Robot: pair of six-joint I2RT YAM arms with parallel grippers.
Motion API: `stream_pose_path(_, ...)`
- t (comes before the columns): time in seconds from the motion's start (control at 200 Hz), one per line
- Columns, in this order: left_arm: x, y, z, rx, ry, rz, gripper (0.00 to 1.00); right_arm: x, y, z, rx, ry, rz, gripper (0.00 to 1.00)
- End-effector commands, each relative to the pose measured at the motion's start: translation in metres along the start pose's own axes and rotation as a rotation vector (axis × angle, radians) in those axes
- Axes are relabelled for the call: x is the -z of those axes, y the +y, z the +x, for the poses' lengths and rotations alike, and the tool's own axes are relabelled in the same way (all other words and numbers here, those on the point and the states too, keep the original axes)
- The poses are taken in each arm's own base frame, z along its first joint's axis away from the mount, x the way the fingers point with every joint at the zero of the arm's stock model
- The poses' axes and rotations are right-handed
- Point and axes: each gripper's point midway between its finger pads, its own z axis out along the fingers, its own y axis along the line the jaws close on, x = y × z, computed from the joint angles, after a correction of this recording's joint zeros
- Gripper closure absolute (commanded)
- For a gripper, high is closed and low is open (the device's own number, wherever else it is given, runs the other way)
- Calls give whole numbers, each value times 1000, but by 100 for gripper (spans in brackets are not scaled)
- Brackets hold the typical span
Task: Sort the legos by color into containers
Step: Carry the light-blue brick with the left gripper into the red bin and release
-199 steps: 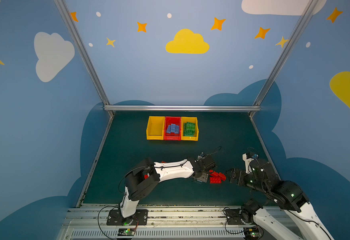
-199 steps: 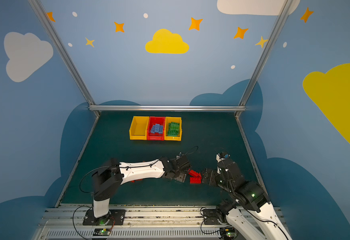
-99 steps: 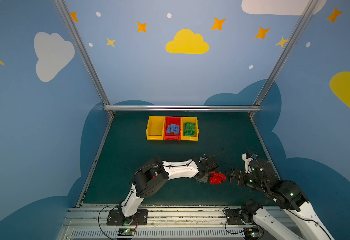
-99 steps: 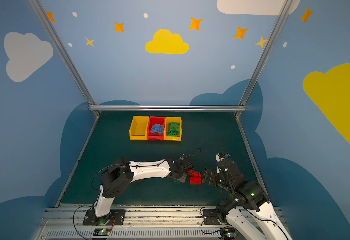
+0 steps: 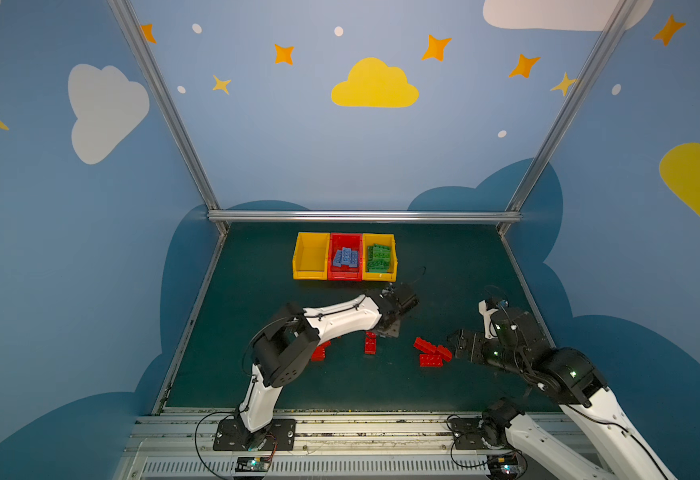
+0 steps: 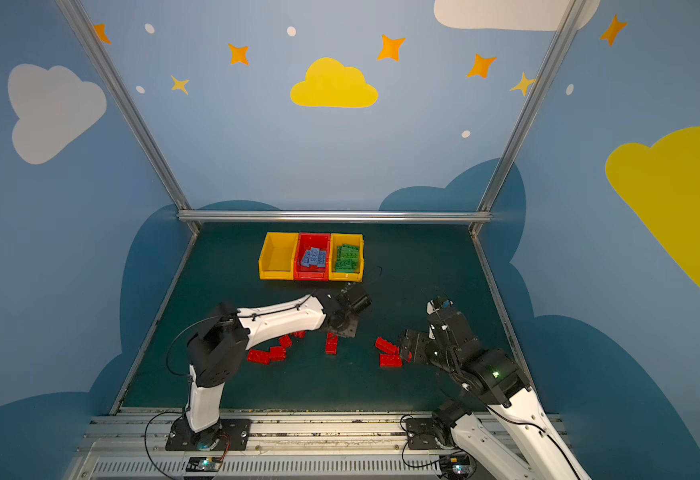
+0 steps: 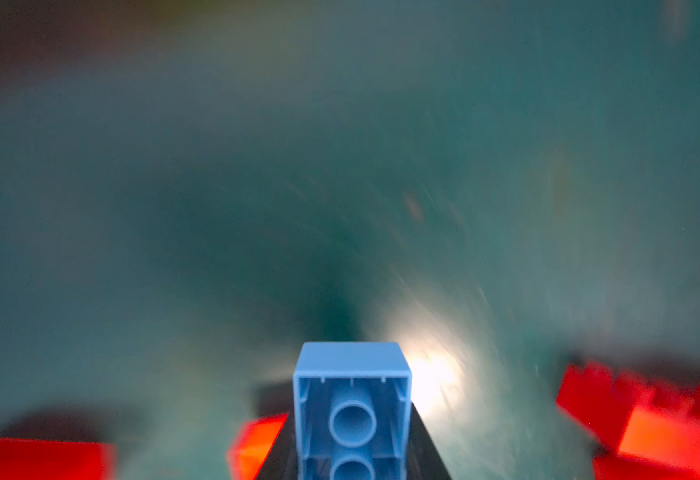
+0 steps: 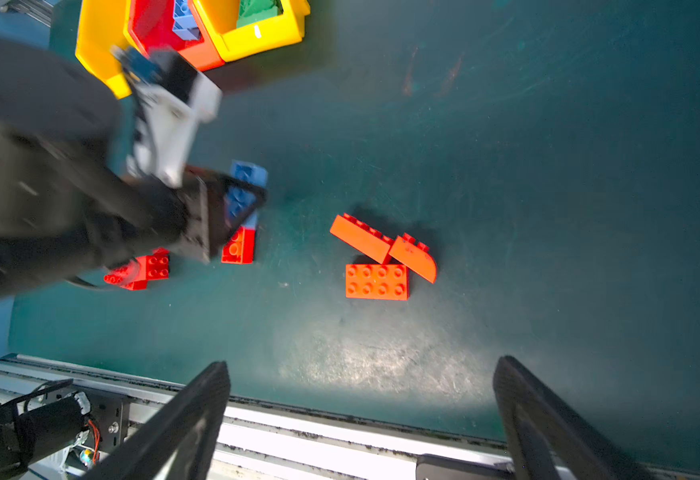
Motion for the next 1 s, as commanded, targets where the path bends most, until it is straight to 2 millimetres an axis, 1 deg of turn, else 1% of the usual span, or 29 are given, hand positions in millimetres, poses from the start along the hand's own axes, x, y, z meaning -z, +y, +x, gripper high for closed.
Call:
stream_pose_path(0.0, 27, 39, -48, 49, -79, -42, 79, 0, 13, -20, 30, -42, -22, 3)
stream_pose_path(0.085, 32, 67, -80, 110, -121, -61, 78, -7, 21, -27, 47, -31, -32, 3)
stream_pose_path(0.185, 29, 101, -117, 176, -152, -92, 77, -19, 31, -35, 71, -13, -40, 3)
stream_pose_path(0.21, 24, 110, -123, 187, -147, -106, 77, -22, 32, -37, 76, -9, -39, 3)
stream_pose_path(0.22, 24, 109, -127, 188, -151, -104, 77, -23, 34, -38, 77, -8, -40, 3)
stream_pose_path(0.225, 20, 114, -127, 192, -144, -112, 77, -24, 34, -38, 79, -7, -39, 3)
stream_pose_path(0.26, 16, 125, -138, 206, -143, -126, 77, -28, 37, -41, 84, -2, -40, 3)
stream_pose_path(0.33, 4, 138, -155, 218, -139, -147, 77, -36, 42, -46, 96, 11, -46, 3)
stream_pose_path(0.35, -2, 144, -159, 225, -133, -157, 77, -38, 43, -48, 98, 15, -46, 3)
stream_pose_path(0.41, -13, 152, -171, 234, -129, -164, 77, -44, 46, -51, 102, 23, -48, 3)
stream_pose_path(0.43, -13, 157, -177, 240, -136, -166, 77, -46, 46, -52, 104, 28, -49, 3)
stream_pose_path(0.435, -10, 156, -181, 242, -147, -162, 77, -47, 46, -52, 104, 28, -48, 3)
stream_pose_path(0.44, -17, 157, -177, 238, -132, -168, 77, -47, 47, -52, 104, 29, -49, 3)
stream_pose_path(0.495, -27, 163, -186, 242, -129, -171, 77, -52, 47, -54, 106, 34, -46, 3)
stream_pose_path(0.521, -28, 165, -190, 243, -131, -171, 76, -54, 47, -55, 105, 35, -44, 3)
stream_pose_path(0.551, -35, 168, -192, 242, -123, -174, 75, -56, 46, -56, 105, 37, -40, 3)
stream_pose_path(0.596, -38, 172, -199, 246, -126, -175, 73, -59, 46, -58, 102, 39, -38, 3)
stream_pose_path(0.616, -43, 174, -199, 246, -117, -180, 72, -60, 45, -59, 100, 42, -37, 3)
stream_pose_path(0.656, -47, 178, -203, 251, -117, -182, 70, -62, 44, -59, 96, 48, -35, 3)
stream_pose_path(0.701, -51, 182, -206, 257, -114, -182, 64, -64, 45, -61, 92, 51, -36, 3)
stream_pose_path(0.751, -52, 184, -209, 262, -115, -176, 51, -66, 45, -61, 88, 54, -40, 3)
stream_pose_path(0.806, -49, 184, -211, 262, -121, -167, 38, -67, 46, -62, 85, 57, -44, 3)
stream_pose_path(0.861, -44, 183, -213, 265, -126, -154, 31, -68, 47, -62, 83, 60, -51, 3)
stream_pose_path(0.906, -36, 179, -215, 266, -139, -138, 27, -68, 48, -62, 82, 63, -57, 3)
stream_pose_path(0.996, -19, 175, -211, 276, -156, -127, 25, -68, 51, -61, 80, 72, -73, 3)
